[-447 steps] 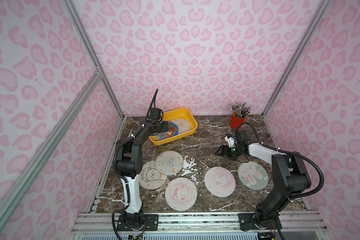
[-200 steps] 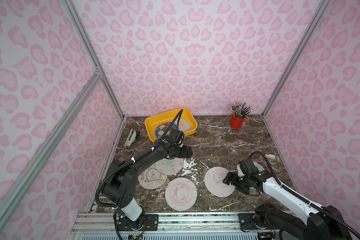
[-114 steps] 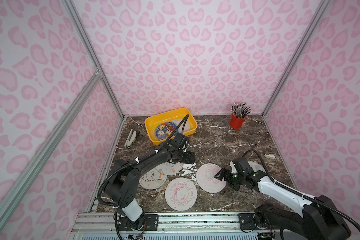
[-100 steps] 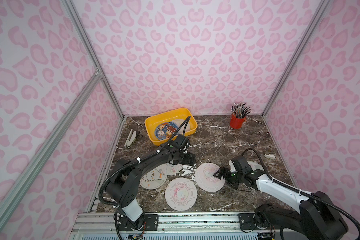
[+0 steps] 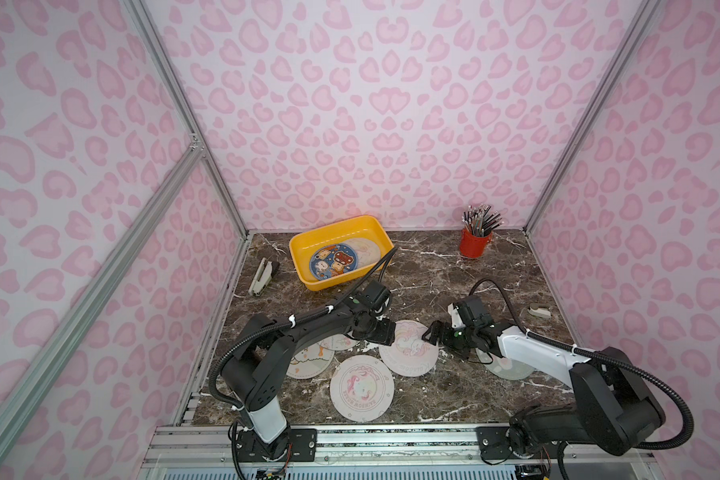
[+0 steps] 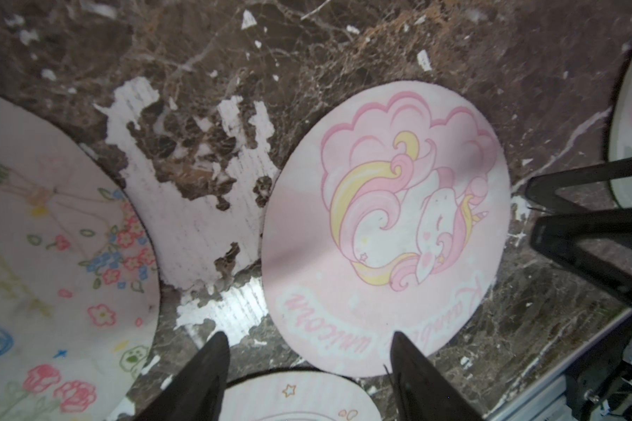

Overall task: Put the coasters into the storage box
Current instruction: Move the coaster to the center of the board, then pick up the coaster from the center of the board.

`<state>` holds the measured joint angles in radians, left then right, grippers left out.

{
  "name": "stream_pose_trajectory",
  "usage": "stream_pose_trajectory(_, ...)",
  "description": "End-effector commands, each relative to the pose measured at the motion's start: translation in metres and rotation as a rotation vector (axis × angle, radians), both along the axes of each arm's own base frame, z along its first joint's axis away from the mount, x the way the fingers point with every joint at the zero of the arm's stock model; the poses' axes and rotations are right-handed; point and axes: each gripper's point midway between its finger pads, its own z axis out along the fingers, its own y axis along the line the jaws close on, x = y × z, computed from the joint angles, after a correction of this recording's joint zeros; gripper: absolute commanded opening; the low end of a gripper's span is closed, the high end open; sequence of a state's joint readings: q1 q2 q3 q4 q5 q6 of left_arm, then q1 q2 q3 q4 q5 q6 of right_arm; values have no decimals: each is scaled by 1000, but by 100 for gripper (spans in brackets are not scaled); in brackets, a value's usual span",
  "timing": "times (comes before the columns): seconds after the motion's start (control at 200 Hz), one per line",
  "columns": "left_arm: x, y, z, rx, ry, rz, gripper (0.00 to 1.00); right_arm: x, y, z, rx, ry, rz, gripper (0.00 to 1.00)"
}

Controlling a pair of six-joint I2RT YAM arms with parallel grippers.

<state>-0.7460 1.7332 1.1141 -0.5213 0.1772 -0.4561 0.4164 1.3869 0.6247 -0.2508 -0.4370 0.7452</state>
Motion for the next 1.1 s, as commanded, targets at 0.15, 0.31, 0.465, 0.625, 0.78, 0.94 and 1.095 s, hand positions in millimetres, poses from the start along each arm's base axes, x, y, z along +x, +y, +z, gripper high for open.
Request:
stream_pose_trajectory(0.15,-4,5,-27,58,40,27,61,-14,-12,-11,-58,36,100,79)
stream_pose_trajectory(0.31,-3,0,-30,56,46,22,54,-17,-6,-17,-33,55,131,72)
stream_pose_trajectory(0.465,-7,-3,-35,56,66,17,47,-22,3,-24,-18,72,153,69)
stream_pose_trajectory(0.625,-12,0,-41,71,80,23,45,-24,5,-29,-20,82,154,65)
stream_pose_trajectory(0.78,-12,0,-42,73,82,26,43,-23,5,-30,-21,82,153,60)
stream_pose_trajectory(0.94,-12,0,-43,74,81,29,40,-23,5,-30,-21,83,151,51)
stream_pose_trajectory(1.095,-12,0,-42,72,81,32,39,-21,5,-29,-18,76,146,34)
